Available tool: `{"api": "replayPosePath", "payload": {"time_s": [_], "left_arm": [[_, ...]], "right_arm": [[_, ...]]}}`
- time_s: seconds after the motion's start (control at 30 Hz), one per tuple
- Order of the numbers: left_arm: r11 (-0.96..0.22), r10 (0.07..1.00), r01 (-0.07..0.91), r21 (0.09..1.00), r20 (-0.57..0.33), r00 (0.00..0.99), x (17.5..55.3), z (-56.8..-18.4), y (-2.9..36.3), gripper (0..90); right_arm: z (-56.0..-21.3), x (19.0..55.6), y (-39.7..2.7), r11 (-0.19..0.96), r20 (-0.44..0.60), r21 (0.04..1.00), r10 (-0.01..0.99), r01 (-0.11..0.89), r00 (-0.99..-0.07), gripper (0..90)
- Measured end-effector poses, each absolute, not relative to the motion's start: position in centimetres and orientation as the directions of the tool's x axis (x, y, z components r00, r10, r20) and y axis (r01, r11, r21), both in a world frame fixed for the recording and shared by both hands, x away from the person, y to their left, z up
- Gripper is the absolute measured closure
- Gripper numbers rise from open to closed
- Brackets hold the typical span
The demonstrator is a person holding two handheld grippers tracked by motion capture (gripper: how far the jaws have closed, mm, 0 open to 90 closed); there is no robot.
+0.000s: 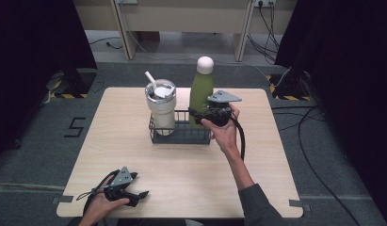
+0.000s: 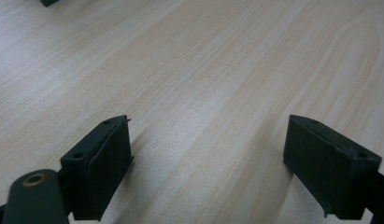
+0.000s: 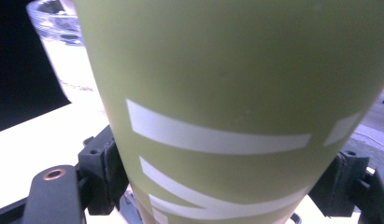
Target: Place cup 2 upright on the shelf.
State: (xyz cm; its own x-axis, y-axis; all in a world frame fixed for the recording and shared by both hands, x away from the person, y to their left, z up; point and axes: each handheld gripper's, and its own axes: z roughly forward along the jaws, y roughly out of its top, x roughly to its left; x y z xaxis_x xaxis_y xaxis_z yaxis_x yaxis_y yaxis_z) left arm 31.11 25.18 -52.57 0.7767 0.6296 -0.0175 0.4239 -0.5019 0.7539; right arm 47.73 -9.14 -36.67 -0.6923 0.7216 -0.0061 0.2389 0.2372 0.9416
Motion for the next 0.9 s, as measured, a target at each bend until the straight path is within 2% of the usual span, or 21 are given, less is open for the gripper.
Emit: {"api": "replayPosePath", "payload": {"time_s": [0.9], "left_arm": [[-0.501,0.630,0.425,0.754,-0.019,0.776,31.1,-52.6,25.2,14.6]], "right_arm": [[-39.2,50.2,-7.9,0.245,0.016,0.926,0.736,0.289,-0.677,20.8]]}}
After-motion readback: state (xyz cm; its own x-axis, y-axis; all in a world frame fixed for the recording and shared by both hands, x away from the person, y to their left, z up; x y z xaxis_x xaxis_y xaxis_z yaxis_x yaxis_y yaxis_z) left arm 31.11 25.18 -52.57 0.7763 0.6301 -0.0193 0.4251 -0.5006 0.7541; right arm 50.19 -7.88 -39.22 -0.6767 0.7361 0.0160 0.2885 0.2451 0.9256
